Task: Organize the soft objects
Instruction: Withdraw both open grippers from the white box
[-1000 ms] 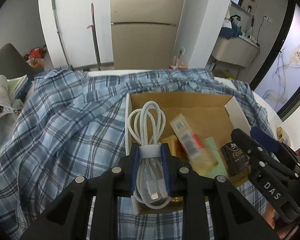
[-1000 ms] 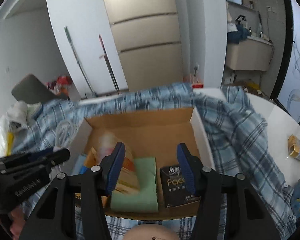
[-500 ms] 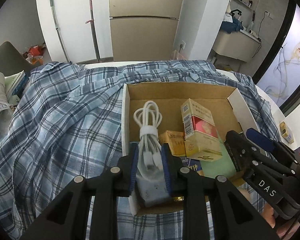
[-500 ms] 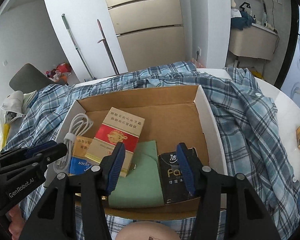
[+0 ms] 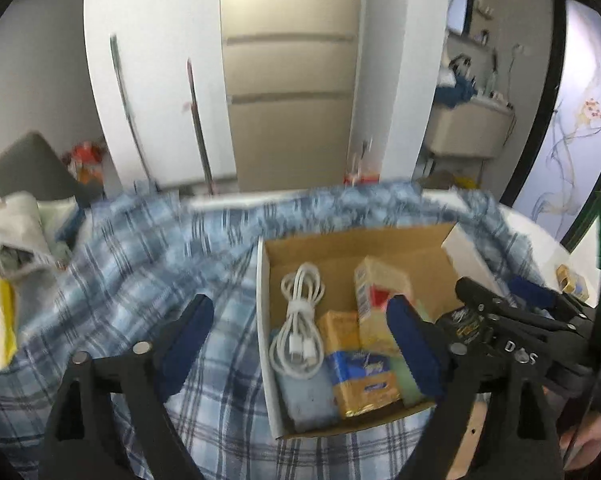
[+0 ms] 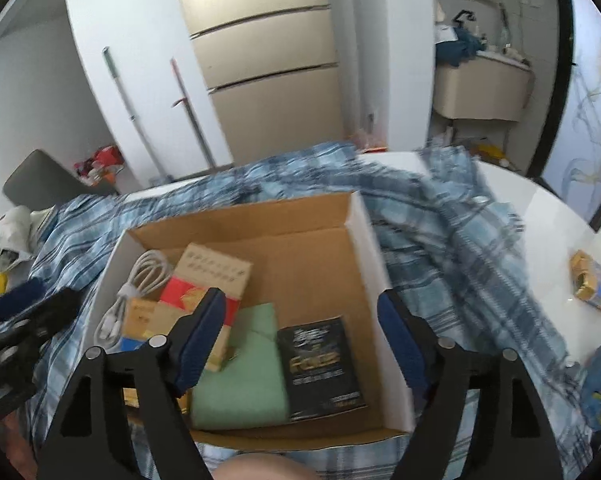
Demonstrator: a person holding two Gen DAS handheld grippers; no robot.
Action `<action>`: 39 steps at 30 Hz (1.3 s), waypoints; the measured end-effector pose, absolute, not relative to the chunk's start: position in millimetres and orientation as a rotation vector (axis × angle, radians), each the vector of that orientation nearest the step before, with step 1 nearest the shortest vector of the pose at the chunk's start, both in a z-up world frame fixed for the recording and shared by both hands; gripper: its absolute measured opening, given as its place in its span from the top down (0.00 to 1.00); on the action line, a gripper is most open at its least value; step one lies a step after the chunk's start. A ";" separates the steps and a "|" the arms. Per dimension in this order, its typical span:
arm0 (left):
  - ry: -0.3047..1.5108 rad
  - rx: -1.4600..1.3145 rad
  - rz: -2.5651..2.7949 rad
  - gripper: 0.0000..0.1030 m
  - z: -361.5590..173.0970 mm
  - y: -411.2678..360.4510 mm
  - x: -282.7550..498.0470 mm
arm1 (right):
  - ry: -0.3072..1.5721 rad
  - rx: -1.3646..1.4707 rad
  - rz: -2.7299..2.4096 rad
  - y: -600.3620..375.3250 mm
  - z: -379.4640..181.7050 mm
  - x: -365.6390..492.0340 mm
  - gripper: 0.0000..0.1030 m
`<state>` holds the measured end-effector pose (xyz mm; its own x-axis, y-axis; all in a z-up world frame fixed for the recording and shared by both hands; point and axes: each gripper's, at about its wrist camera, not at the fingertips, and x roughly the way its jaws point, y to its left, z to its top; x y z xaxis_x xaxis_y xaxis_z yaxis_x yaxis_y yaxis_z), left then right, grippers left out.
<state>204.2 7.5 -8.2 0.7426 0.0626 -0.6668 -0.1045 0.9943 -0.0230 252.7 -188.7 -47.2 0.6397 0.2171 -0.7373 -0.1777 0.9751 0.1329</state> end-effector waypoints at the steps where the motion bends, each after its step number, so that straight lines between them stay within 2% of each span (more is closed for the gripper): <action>1: 0.697 -0.057 0.088 0.12 -2.2 5.6 199.8 | 0.843 0.058 0.227 -191.8 -44.2 253.4 0.25; 3: 0.653 -0.059 0.076 0.12 7.4 3.7 193.4 | 0.827 0.074 0.243 -197.9 -33.9 252.7 0.24; 5: 0.623 -0.071 0.065 0.12 17.0 3.5 187.6 | 0.787 0.084 0.241 -203.6 -20.7 248.4 0.15; 7: 0.593 -0.072 0.049 0.12 27.0 2.0 179.6 | 0.737 0.095 0.220 -211.2 -6.5 242.3 0.00; 13: 0.471 -0.003 0.021 0.10 65.2 -14.9 145.7 | 0.627 0.063 0.187 -228.2 31.9 221.0 0.00; 15: 0.445 -0.002 0.010 0.00 74.2 -17.3 133.2 | 0.606 0.043 0.196 -231.5 40.4 210.9 0.00; 23: 0.417 -0.012 -0.035 0.00 87.8 -22.3 79.4 | 0.463 0.002 0.229 -252.2 69.1 144.4 0.00; 30: 0.434 -0.042 -0.079 0.00 69.3 -28.3 31.7 | 0.402 -0.059 0.253 -261.5 71.9 93.3 0.00; 39: 0.618 0.031 -0.164 0.01 5.7 -51.2 15.4 | 0.548 -0.100 0.313 -262.9 33.3 75.3 0.00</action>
<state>15.4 -51.2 5.7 0.8028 -0.1433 -0.5788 0.1620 0.9866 -0.0196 75.3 -262.9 33.3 0.8073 0.2656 -0.5270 -0.3186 0.9478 -0.0104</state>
